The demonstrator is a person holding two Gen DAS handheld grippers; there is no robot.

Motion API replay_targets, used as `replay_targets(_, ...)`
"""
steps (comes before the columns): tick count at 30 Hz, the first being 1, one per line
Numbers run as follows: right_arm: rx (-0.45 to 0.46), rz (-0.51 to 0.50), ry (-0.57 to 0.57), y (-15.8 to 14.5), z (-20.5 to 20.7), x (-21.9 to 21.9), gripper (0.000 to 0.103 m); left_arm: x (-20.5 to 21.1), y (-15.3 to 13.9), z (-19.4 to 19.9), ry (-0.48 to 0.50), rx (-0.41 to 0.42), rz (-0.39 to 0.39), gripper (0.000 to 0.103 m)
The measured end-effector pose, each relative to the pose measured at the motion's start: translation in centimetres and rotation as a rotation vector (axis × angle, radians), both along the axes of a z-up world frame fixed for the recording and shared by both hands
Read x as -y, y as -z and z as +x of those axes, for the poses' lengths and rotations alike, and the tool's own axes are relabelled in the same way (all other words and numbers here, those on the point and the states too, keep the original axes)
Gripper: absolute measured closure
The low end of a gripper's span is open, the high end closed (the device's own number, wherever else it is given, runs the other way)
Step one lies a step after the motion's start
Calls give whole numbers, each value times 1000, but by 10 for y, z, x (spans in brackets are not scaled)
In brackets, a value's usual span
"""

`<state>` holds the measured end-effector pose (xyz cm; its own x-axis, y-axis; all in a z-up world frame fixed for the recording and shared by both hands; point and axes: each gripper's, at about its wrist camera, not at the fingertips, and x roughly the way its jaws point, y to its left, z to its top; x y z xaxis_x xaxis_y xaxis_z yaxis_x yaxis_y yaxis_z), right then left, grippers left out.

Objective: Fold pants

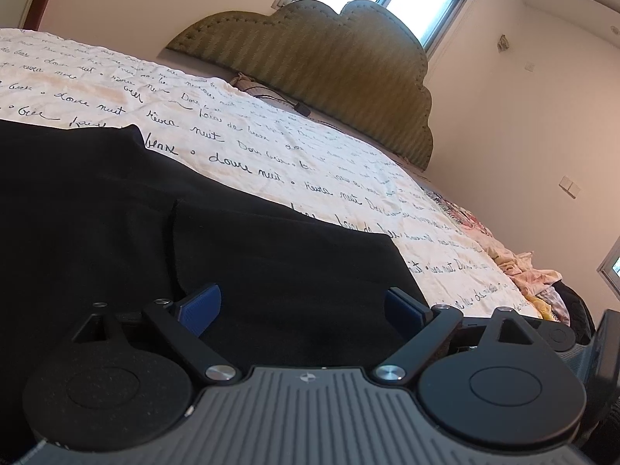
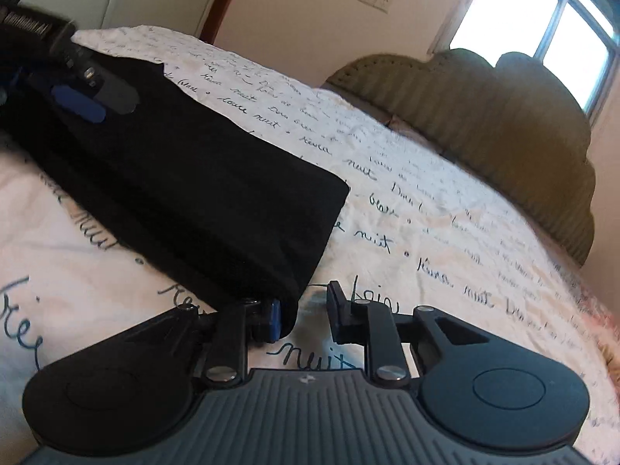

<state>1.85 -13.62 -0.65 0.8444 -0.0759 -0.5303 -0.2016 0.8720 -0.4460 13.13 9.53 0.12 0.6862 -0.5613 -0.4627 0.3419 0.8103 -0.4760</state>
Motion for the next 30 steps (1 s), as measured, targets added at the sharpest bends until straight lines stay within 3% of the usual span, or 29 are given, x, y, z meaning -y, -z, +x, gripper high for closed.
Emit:
replay_targets(3,-33,53,-20,-15,-4,6,76,-1,0,1,-2,0,-3,9)
replay_targets(6,-94,260,-63,-48,-7,36,72,-2,0,1,-2,-1,-10,9)
replay_targets(8,-69,403,-51,-69,-7,58,56,-3,1,2,-2,-1,-17,8)
replay_targets(10,-25,589,-26,-85,2,83,14,-4,1,2,-2,-1,-21,8)
replay_targets(12,-57,810,1,-87,26,110,6,-5,2,2,-2,-1,-24,8)
replay_targets(15,-203,1063,118,-64,80,138,6,-7,3,3,-2,-3,-34,8)
replay_targets(17,-336,1206,131,-42,113,146,11,-8,3,4,-3,-5,-45,8)
replay_targets(19,-453,1236,189,-21,141,144,41,-10,3,4,-3,-7,-55,8)
replay_targets(20,-490,1232,212,-13,151,142,43,-10,4,5,-3,-8,-59,8)
replay_targets(24,-552,1387,207,10,166,141,43,-11,4,5,-5,-9,-73,8)
replay_targets(25,-556,1399,215,12,167,140,49,-12,4,5,-5,-10,-78,8)
replay_targets(26,-561,1371,253,15,169,138,64,-12,4,5,-3,-11,-83,8)
replay_targets(27,-580,1345,274,19,172,138,94,-12,5,5,-2,-11,-89,8)
replay_targets(30,-532,1338,247,13,168,138,94,-12,5,5,-1,-10,-91,8)
